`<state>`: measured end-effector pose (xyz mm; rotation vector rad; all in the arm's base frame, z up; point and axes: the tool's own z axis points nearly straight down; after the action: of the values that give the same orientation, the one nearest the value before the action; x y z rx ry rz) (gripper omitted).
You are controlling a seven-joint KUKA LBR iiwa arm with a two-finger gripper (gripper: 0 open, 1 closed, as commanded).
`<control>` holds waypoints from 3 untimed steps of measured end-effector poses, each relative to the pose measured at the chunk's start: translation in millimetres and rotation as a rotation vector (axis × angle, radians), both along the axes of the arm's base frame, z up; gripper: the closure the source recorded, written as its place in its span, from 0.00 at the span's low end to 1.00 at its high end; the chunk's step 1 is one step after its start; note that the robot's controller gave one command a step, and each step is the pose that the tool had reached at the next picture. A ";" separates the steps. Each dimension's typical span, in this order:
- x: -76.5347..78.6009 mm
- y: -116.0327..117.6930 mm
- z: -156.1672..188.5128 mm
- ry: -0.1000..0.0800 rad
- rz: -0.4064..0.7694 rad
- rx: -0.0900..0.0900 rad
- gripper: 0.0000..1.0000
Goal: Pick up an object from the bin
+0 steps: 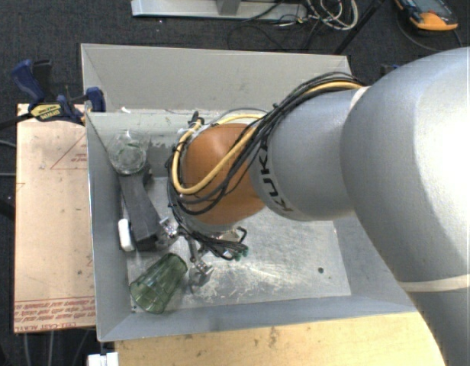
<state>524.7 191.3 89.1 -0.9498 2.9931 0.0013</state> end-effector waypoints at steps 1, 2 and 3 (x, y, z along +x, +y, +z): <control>33.4 10.0 0.6 0.060 0.086 -0.025 0.00; -25.6 37.3 -7.7 -0.039 0.159 -0.007 1.00; -25.6 37.3 -7.7 -0.039 0.159 -0.007 1.00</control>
Offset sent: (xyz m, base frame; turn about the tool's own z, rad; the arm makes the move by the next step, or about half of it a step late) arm -0.0425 0.0451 -0.0191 -0.1713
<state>499.1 228.6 81.5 -1.1716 2.8760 -0.0273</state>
